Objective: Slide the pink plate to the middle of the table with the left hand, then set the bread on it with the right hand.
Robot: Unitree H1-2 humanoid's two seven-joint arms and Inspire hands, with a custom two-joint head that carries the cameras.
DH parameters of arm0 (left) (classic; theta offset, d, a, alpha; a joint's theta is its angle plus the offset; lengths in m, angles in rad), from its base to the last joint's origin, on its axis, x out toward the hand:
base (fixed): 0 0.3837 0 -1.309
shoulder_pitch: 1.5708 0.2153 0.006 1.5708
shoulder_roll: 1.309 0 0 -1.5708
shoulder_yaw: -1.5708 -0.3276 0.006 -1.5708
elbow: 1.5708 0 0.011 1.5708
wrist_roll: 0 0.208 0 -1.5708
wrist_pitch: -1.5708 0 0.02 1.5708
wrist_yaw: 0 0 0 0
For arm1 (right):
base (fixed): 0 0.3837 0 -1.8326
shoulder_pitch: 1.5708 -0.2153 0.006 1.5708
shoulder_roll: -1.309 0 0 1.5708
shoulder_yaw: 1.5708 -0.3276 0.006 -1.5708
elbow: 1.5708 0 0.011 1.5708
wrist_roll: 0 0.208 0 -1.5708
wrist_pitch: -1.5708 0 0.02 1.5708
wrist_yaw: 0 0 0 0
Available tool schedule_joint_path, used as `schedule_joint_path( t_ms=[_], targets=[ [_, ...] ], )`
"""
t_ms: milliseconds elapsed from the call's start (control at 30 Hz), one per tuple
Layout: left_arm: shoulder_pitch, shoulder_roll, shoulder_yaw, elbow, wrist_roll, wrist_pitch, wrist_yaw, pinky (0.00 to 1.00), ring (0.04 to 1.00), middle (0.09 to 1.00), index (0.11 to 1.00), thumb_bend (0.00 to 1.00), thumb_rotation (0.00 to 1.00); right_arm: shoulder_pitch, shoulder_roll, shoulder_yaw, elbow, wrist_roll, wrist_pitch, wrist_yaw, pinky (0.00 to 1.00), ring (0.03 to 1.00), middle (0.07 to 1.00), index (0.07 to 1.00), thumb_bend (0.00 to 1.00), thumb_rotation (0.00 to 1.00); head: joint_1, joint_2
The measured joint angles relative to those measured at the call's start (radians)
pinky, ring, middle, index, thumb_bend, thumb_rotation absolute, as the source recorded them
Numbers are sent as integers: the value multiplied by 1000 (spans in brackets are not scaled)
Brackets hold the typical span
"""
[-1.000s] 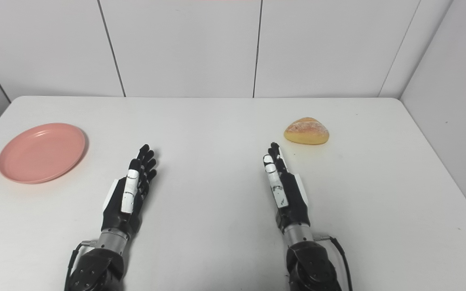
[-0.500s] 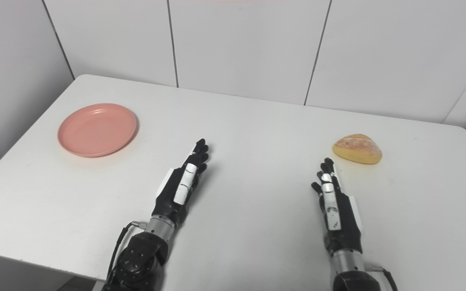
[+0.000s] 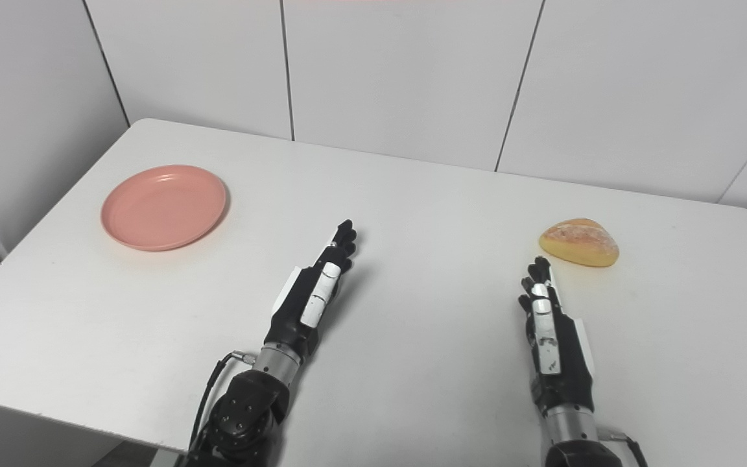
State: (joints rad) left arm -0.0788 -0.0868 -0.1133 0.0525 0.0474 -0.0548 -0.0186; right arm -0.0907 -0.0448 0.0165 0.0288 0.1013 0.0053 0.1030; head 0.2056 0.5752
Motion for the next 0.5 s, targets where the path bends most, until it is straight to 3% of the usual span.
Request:
schedule_joint_path(
  t_ms=[267,500],
  targets=[
    [0,1,2,0,-5,-3,0,1000,1000,1000,1000,724,1000,-1,0,1,1,-3,-6,1,1000,1000,1000,1000,562,998,-6,0],
    [-13,1,52,2,-84,10,-2,1000,1000,1000,1000,736,1000,-2,0,2,1,-6,-6,0,1000,1000,1000,1000,589,985,-2,-8]
  ],
)
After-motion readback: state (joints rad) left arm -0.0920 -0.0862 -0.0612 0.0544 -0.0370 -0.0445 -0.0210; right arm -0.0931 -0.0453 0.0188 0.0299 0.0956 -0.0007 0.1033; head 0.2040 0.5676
